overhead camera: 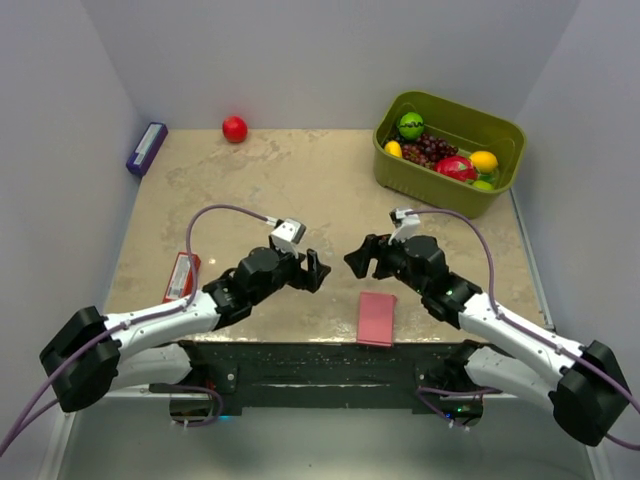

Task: Fold the paper box

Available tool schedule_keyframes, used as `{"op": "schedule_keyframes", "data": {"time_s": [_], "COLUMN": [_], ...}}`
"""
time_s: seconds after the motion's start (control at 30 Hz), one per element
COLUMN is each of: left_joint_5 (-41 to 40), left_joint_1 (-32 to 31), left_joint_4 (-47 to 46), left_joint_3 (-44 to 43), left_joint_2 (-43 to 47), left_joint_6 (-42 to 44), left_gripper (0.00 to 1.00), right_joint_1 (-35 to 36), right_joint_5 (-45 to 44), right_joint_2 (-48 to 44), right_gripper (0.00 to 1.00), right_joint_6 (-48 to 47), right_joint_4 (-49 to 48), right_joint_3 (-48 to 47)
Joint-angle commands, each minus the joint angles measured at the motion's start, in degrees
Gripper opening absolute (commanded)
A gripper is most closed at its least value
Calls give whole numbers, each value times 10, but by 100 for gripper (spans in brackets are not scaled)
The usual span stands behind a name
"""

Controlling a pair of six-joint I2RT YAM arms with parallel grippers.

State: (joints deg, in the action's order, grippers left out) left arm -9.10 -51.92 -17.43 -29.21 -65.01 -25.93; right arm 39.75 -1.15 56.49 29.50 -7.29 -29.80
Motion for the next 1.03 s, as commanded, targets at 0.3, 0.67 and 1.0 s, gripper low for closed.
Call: {"op": "schedule_keyframes", "data": {"time_s": [0.3,0.67,1.0], "left_joint_5": [111,-16,-30], "left_joint_1": [233,249,249], "left_joint_4": [72,304,317], "left_joint_3": [14,-101,-109], "left_joint_2": [90,228,249], "left_joint_6": [-26,31,41], "left_gripper": [93,100,99], "right_joint_1": [-95,-149,-149], "right_joint_5": [-24,-70,-87], "right_joint_2": [9,-83,-106], "right_gripper": [99,99,99], "right_joint_6": [-58,-96,-102], "right_joint_4": [105,120,132], "right_joint_3": [-94,-112,-115]}}
